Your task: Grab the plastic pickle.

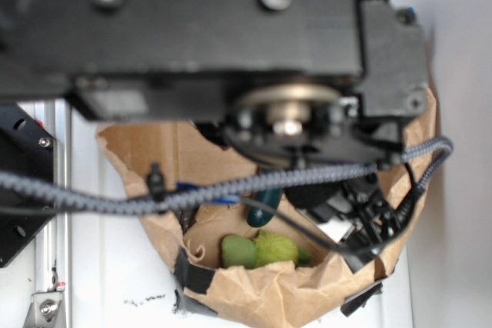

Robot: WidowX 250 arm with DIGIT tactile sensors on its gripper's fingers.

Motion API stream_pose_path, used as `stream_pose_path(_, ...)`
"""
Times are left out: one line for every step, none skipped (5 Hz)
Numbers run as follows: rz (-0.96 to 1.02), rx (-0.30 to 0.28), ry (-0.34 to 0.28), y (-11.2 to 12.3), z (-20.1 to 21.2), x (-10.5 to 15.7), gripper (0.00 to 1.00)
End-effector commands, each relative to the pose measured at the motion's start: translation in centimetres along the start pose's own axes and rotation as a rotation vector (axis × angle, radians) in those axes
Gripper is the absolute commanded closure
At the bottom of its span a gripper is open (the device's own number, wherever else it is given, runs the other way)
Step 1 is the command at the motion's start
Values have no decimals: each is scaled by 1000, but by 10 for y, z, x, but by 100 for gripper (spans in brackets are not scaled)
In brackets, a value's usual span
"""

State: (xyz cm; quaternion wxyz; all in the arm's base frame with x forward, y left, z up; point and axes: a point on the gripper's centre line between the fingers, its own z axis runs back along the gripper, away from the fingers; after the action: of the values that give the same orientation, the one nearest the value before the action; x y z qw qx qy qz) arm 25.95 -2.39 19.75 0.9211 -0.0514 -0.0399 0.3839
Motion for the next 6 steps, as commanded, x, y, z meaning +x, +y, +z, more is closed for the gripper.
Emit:
stream_pose_path(54,27,-12,30,-84,7,0)
stream_pose_path(87,26,45,36,-125,5,0)
stream_pose_path(93,26,58,34,-147,8,0)
stream_pose_path(101,-18,75,23,-160,14,0)
stream_pose_path(69,-31,80,6,-161,9,0)
stream_pose_path(67,-45,75,1,-155,6,100)
